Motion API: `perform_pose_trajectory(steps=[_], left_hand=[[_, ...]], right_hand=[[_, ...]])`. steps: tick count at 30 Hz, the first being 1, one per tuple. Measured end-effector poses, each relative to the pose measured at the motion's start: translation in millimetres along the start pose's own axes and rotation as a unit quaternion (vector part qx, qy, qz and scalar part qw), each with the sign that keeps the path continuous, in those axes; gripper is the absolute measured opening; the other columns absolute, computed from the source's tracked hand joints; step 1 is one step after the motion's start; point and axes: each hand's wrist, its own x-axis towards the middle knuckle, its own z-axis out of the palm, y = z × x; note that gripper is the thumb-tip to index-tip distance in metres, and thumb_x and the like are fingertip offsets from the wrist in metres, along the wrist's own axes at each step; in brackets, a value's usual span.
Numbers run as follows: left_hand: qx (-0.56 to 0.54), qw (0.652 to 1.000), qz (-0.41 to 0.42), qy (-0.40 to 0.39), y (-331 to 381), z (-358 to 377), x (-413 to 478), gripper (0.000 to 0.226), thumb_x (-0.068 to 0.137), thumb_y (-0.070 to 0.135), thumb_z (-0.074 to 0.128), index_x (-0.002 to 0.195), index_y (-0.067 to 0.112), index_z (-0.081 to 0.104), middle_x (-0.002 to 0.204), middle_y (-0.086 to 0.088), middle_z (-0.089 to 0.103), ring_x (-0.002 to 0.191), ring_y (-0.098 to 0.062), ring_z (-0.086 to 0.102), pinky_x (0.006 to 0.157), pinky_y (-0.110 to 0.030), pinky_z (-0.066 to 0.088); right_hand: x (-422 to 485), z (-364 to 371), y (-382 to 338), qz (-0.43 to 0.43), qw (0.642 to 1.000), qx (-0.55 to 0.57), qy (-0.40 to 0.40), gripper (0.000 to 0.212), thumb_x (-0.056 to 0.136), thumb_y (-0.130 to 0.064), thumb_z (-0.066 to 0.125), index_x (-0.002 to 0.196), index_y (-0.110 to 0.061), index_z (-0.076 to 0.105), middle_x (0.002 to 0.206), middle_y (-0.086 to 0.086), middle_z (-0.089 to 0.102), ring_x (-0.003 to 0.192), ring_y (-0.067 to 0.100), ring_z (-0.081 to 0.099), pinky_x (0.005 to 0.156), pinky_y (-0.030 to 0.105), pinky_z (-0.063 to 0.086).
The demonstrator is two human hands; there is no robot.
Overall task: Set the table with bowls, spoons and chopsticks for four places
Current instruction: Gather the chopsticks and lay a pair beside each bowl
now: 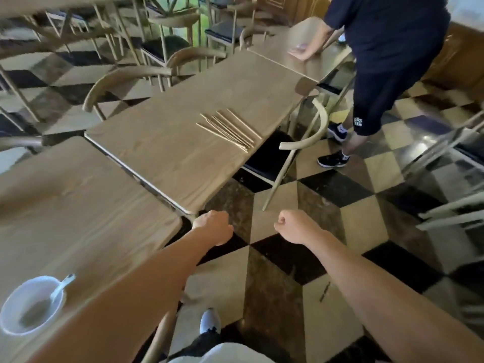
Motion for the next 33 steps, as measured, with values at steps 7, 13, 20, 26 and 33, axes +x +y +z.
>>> perform_pose_trajectory(steps=[7, 13, 20, 26, 33], left_hand=[[-0.006, 0.999, 0.011, -0.05, 1.8, -29.0, 91.7, 0.028, 0.099, 0.038, 0.042, 0.108, 0.015, 0.056, 0.101, -0.006, 0.059, 0.085, -0.026, 0.059, 0.067, -0.034, 0.049], [-0.025, 0.998, -0.034, -0.044, 8.2, -49.9, 186.7, 0.038, 0.098, 0.038, 0.044, 0.126, 0.017, 0.058, 0.124, -0.008, 0.062, 0.108, -0.03, 0.062, 0.086, -0.039, 0.054], [-0.154, 0.972, -0.168, -0.053, 16.1, -81.9, 313.6, 0.024, 0.095, 0.036, 0.047, 0.106, 0.017, 0.058, 0.099, -0.003, 0.06, 0.078, -0.019, 0.058, 0.067, -0.031, 0.052], [-0.316, 0.887, -0.336, -0.002, 21.0, -86.2, 408.0, 0.047, 0.094, 0.038, 0.053, 0.135, 0.014, 0.049, 0.118, -0.009, 0.063, 0.097, -0.028, 0.062, 0.074, -0.034, 0.051], [-0.393, 0.818, -0.406, 0.107, 27.3, -87.3, 469.6, 0.035, 0.09, 0.02, 0.051, 0.124, 0.019, 0.045, 0.112, -0.011, 0.059, 0.081, -0.023, 0.06, 0.069, -0.042, 0.056]], right_hand=[[82.3, -19.4, 9.8, 0.003, 0.999, -0.011, -0.049, 0.039, 0.102, -0.036, 0.042, 0.129, -0.01, 0.054, 0.125, 0.01, 0.06, 0.112, 0.028, 0.058, 0.088, 0.034, 0.045], [196.7, -68.6, 14.0, -0.025, 0.999, 0.007, -0.046, 0.03, 0.1, -0.034, 0.045, 0.108, -0.007, 0.056, 0.102, 0.014, 0.065, 0.094, 0.031, 0.063, 0.085, 0.044, 0.052], [357.8, -136.3, 15.3, -0.073, 0.994, 0.031, -0.07, 0.047, 0.099, -0.036, 0.047, 0.138, -0.008, 0.045, 0.111, 0.009, 0.064, 0.081, 0.021, 0.066, 0.065, 0.033, 0.051], [486.3, -169.7, 10.0, -0.09, 0.993, 0.062, -0.049, 0.053, 0.097, -0.033, 0.049, 0.141, -0.005, 0.041, 0.123, 0.014, 0.061, 0.105, 0.028, 0.061, 0.073, 0.032, 0.045], [577.4, -148.0, -13.0, -0.082, 0.996, -0.008, -0.018, 0.078, 0.095, -0.057, 0.046, 0.147, 0.0, 0.034, 0.146, 0.022, 0.04, 0.134, 0.035, 0.037, 0.107, 0.044, 0.034]])
